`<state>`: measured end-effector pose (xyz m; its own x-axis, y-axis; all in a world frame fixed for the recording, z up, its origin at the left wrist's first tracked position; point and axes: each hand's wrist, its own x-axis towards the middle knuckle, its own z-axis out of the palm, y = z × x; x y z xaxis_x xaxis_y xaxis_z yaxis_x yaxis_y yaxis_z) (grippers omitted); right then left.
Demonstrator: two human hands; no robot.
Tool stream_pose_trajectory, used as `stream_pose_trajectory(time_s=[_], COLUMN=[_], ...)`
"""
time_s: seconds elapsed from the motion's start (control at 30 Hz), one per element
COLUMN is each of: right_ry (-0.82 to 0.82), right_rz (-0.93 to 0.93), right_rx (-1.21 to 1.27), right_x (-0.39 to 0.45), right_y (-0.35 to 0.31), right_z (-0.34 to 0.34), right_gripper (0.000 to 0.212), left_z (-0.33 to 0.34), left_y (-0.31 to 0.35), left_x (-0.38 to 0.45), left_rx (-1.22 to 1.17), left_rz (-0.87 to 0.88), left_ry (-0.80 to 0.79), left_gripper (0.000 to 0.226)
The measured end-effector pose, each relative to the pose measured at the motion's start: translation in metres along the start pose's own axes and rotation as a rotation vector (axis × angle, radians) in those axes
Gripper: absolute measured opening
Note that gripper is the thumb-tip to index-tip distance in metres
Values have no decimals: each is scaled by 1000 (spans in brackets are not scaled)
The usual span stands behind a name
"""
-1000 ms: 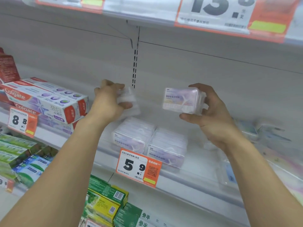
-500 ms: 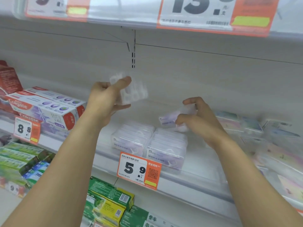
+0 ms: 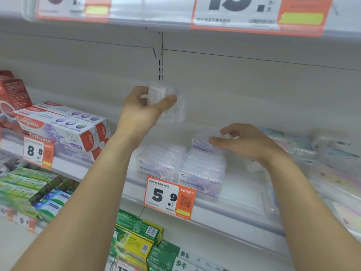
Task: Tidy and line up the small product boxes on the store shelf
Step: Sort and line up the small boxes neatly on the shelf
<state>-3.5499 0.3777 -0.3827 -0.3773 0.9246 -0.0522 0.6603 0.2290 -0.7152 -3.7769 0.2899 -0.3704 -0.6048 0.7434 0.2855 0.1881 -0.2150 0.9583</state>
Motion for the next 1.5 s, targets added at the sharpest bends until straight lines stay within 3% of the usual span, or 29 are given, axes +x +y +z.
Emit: stream_pose_trajectory(time_s=[0.1, 0.17, 0.3, 0.43, 0.67, 0.77, 0.87, 0.93, 1.03, 1.13, 1.27, 1.37, 1.5], right_ry=[230, 298, 33, 47, 2, 38, 76, 61, -79, -229, -112, -99, 110], right_rz=[-223, -392, -427, -459, -457, -519, -690, -767, -754, -684, -499, -574, -627], right_rx=[-8, 108, 409, 564, 712, 744, 627, 473, 313, 461, 602, 611, 532], right_x=[-2, -7, -23, -20, -13, -12, -13, -16, -19, -19, -13, -15, -13], right_y=[-7, -17, -40, -43, -38, -39, -41, -42, -43, -41, -42, -42, -47], right_z=[7, 11, 15, 19, 14, 17, 20, 20, 10, 7, 14, 12, 19], right_gripper=[48, 49, 72, 70, 76, 87, 78, 73, 77, 82, 75, 52, 60], left_z=[2, 3, 7, 4, -10, -14, -19, -17, -14, -16, -10, -12, -20], left_y=[4, 9, 20, 31, 27, 23, 20, 17, 11, 10, 15, 16, 14], left_x=[-4, -9, -20, -25, -22, -21, -17, -17, -18, -16, -19, -19, -15], left_rx=[192, 281, 354, 435, 252, 269, 24, -33, 53, 18, -55, -14, 251], left_rz=[105, 192, 376, 459, 276, 235, 3, -46, 96, 267, 406, 458, 406], left_ry=[-16, -48, -211, -351, -421, -436, -506, -432, -359, -360, -371, -360, -406], left_gripper=[55, 56, 64, 75, 59, 69, 83, 85, 67, 62, 69, 66, 70])
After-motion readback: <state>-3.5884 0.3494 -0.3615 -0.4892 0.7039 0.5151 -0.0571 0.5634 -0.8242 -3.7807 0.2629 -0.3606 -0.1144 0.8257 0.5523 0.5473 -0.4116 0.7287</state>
